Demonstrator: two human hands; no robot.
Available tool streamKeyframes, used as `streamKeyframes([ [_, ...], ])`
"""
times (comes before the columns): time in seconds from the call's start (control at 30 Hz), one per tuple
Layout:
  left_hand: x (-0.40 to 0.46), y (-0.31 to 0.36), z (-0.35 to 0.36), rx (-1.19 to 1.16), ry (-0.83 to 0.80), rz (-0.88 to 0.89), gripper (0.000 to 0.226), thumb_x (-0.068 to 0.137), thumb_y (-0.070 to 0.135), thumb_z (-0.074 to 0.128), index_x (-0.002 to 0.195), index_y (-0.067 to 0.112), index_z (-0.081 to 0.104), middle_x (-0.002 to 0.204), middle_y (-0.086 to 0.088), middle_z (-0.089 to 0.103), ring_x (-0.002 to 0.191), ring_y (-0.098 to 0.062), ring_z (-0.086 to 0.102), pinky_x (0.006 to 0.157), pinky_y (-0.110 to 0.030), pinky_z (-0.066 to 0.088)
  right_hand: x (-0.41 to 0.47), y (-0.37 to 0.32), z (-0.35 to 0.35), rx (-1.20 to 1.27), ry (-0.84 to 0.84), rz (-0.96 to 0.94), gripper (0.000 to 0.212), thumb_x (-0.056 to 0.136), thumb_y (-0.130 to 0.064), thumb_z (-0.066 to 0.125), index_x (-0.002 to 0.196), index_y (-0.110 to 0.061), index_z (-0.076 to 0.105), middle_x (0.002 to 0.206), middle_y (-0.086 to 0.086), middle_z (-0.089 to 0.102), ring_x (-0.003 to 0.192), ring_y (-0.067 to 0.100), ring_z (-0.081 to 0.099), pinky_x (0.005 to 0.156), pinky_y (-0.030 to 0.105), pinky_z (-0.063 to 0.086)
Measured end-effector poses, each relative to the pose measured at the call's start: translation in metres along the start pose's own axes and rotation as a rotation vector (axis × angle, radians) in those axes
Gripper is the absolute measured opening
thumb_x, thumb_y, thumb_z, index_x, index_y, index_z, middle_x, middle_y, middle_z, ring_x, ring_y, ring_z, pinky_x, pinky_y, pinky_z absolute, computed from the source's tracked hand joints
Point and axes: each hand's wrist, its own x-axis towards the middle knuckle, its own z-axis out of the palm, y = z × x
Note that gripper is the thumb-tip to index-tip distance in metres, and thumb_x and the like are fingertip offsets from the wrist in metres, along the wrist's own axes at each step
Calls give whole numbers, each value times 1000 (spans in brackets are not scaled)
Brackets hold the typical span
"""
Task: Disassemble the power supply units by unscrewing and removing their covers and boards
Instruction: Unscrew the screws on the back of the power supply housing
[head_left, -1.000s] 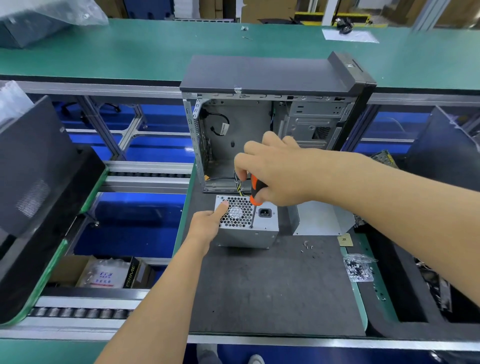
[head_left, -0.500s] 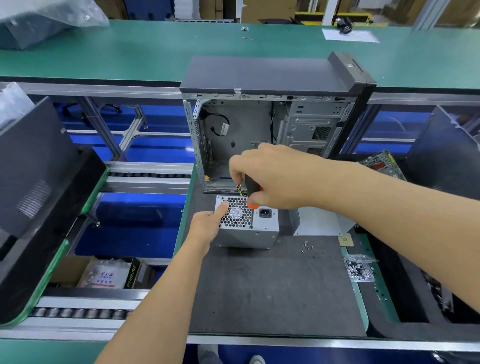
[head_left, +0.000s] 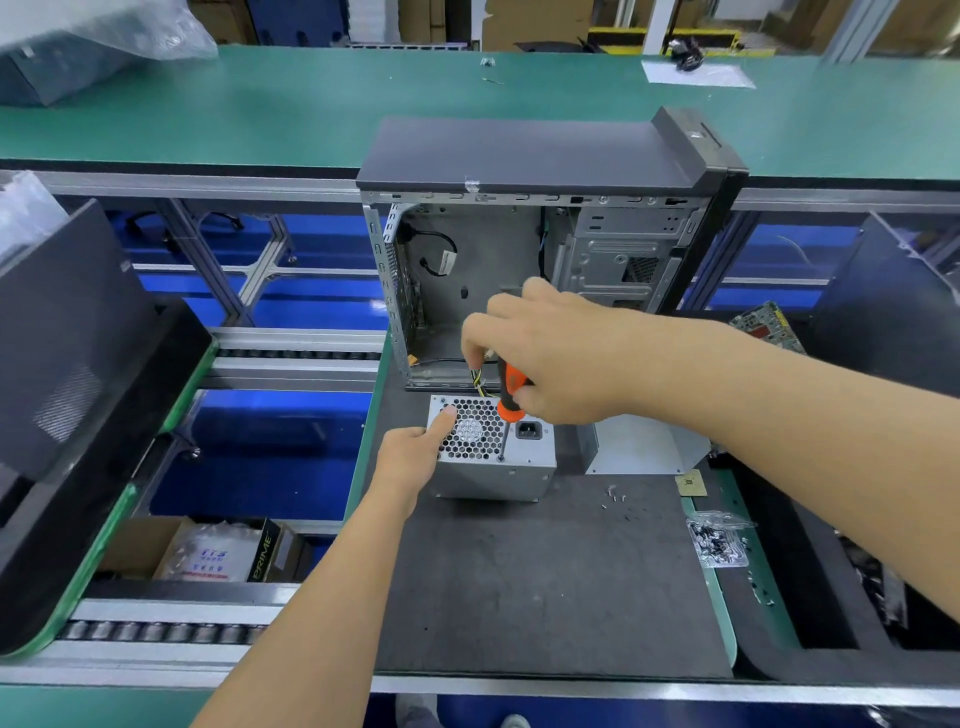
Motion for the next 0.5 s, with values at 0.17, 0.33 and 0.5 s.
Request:
streamKeyframes([
  [0.17, -2, -1, -2, 12, 9, 8, 70, 80, 70, 66, 54, 24, 19, 51, 7, 19, 54, -17, 20, 57, -33, 18, 4, -6, 2, -228, 31, 222, 64, 90, -74, 33, 116, -16, 45, 72, -1, 33, 80, 31, 49, 58, 35, 34],
  [0.33, -3, -4, -2, 4, 30, 8, 69, 79, 70, 67, 49, 27, 24, 44, 12, 21, 48, -12, 23, 54, -32, 20, 2, -1, 3, -191, 34, 116, 26, 101, -40, 46, 113, -17, 42, 96, 3, 49, 85, 27, 49, 60, 36, 39],
  [0.5, -11, -1, 0, -8, 158, 49, 52, 82, 69, 65, 103, 22, 59, 89, 8, 61, 85, -15, 58, 73, -33, 48, 1, 0, 0, -86, -50, 45, 33, 93, -16, 57, 121, -25, 43, 116, 0, 42, 101, 24, 36, 77, 36, 40],
])
